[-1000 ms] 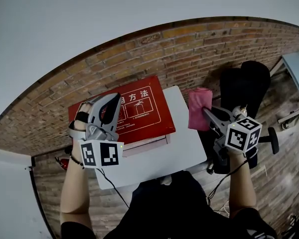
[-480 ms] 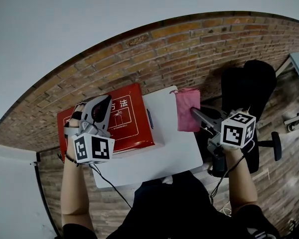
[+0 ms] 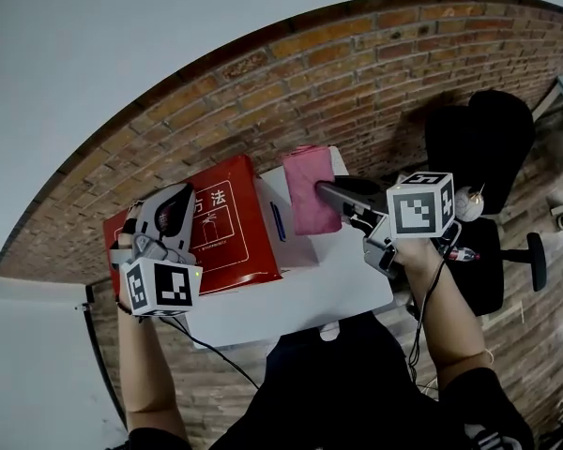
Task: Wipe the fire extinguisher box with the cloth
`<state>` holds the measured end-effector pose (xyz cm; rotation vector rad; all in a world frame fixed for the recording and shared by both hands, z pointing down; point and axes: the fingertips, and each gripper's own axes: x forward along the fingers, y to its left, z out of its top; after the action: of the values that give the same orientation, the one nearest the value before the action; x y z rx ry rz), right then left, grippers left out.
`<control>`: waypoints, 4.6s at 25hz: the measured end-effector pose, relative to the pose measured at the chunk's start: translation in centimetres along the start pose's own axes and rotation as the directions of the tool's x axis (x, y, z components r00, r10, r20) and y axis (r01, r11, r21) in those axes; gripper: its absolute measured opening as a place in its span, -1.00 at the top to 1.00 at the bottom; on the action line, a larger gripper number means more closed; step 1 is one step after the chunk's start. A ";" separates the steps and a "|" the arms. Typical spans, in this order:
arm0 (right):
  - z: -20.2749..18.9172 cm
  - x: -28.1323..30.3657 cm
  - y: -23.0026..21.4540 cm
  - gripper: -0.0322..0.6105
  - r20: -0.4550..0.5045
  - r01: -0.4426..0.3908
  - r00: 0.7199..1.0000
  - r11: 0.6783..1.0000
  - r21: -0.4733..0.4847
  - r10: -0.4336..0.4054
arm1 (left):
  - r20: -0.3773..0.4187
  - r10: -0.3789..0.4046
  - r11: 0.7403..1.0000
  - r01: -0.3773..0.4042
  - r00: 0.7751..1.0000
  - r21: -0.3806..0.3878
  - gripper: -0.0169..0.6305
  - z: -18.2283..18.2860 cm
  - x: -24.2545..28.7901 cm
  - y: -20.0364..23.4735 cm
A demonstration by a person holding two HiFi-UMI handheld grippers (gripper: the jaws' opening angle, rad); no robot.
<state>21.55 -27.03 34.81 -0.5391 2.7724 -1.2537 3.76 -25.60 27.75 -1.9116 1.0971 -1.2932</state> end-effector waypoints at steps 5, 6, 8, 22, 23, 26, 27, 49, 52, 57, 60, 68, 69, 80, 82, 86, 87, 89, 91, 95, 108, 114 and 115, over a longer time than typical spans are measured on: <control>-0.1 3.2 -0.1 0.71 -0.042 -0.034 0.998 0.997 0.064 0.037 | -0.015 -0.035 0.999 0.035 0.999 -0.004 0.88 -0.2 0.3 -0.3; -0.2 3.8 0.0 0.71 -0.053 -0.047 0.997 0.996 0.081 0.051 | -0.015 -0.034 0.999 0.034 0.999 -0.006 0.88 -0.1 0.3 -0.3; -0.5 4.9 0.4 0.71 -0.071 -0.082 0.993 0.989 0.119 0.091 | -0.015 -0.032 0.999 0.032 0.999 -0.009 0.88 -0.1 0.3 -0.3; -1.0 8.5 2.5 0.71 -0.029 -0.330 0.931 0.873 0.359 0.364 | -0.019 -0.032 0.999 0.032 0.999 -0.011 0.89 -0.2 0.4 -0.3; -1.0 8.6 2.3 0.71 -0.028 -0.326 0.933 0.876 0.355 0.359 | -0.019 -0.032 0.999 0.032 0.999 -0.012 0.89 -0.2 0.4 -0.4; -1.3 9.1 1.1 0.71 -0.039 -0.298 0.943 0.887 0.352 0.331 | -0.022 -0.032 0.999 0.031 0.999 -0.012 0.89 -0.3 0.4 -0.4; -1.6 9.2 0.6 0.71 -0.048 -0.279 0.948 0.894 0.351 0.315 | -0.026 -0.032 0.999 0.031 0.999 -0.009 0.89 -0.4 0.4 -0.4; -7.0 10.3 -6.9 0.71 -0.204 -0.063 0.972 0.962 0.266 0.120 | -0.022 -0.037 0.999 0.037 0.999 0.004 0.89 -0.3 0.5 -0.5; -7.8 10.3 -7.5 0.71 -0.220 -0.045 0.970 0.969 0.243 0.100 | -0.020 -0.035 0.999 0.035 0.999 0.000 0.89 -0.3 0.4 -0.5; -8.6 10.3 -8.1 0.71 -0.223 -0.028 0.971 0.973 0.228 0.080 | -0.024 -0.037 0.999 0.038 0.999 0.008 0.89 -0.2 0.5 -0.5; -9.1 10.3 -8.4 0.71 -0.223 -0.023 0.972 0.979 0.201 0.069 | -0.024 -0.039 0.999 0.040 0.999 0.013 0.89 -0.2 0.4 -0.5; -10.1 10.3 -9.1 0.71 -0.221 0.000 0.975 0.989 0.150 0.034 | -0.027 -0.040 0.999 0.040 0.999 0.013 0.89 -0.2 0.4 -0.5; -10.2 10.3 -9.3 0.71 -0.220 0.001 0.975 0.989 0.150 0.032 | -0.027 -0.040 0.999 0.040 0.999 0.013 0.89 -0.2 0.4 -0.5; -11.9 10.4 -11.0 0.71 -0.189 0.003 0.982 0.988 0.157 0.027 | -0.030 -0.039 0.999 0.040 0.999 0.013 0.89 -0.2 0.5 -0.4; -12.2 10.4 -11.3 0.71 -0.184 0.004 0.983 0.987 0.161 0.026 | -0.031 -0.038 0.999 0.039 0.999 0.012 0.89 -0.2 0.5 -0.4; -12.5 10.6 -11.7 0.71 -0.168 -0.005 0.985 0.990 0.144 0.030 | -0.030 -0.039 0.999 0.039 0.999 0.012 0.89 -0.3 0.5 -0.4; -12.7 10.6 -11.9 0.71 -0.167 -0.004 0.986 0.989 0.145 0.028 | -0.030 -0.039 0.999 0.039 0.999 0.010 0.89 -0.3 0.5 -0.4; -13.1 10.6 -12.2 0.71 -0.165 -0.002 0.986 0.988 0.151 0.027 | -0.031 -0.038 0.999 0.039 0.999 0.010 0.89 -0.3 0.5 -0.4; -13.2 10.7 -12.5 0.71 -0.159 -0.002 0.987 0.989 0.147 0.025 | -0.034 -0.039 0.999 0.040 0.999 0.011 0.89 -0.4 0.5 -0.4; -13.6 10.9 -13.0 0.71 -0.143 -0.004 0.989 0.990 0.139 0.024 | -0.038 -0.038 0.999 0.038 0.999 0.009 0.89 -0.4 0.5 -0.4; -16.0 11.3 -15.7 0.71 -0.138 0.011 0.990 0.991 0.134 0.008 | -0.038 -0.035 0.999 0.035 0.999 0.005 0.89 -0.4 0.5 -0.4; -17.5 11.7 -17.2 0.71 -0.117 -0.003 0.993 0.990 0.142 0.020 | -0.040 -0.036 0.999 0.036 0.999 0.006 0.89 -0.4 0.5 -0.4; -17.6 11.7 -17.4 0.71 -0.119 -0.003 0.993 0.990 0.138 0.019 | -0.041 -0.035 0.999 0.036 0.999 0.006 0.89 -0.4 0.5 -0.4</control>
<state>12.32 -28.88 60.53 -0.4519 2.7500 -1.5095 3.59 -25.90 28.45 -1.9156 1.0824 -1.3591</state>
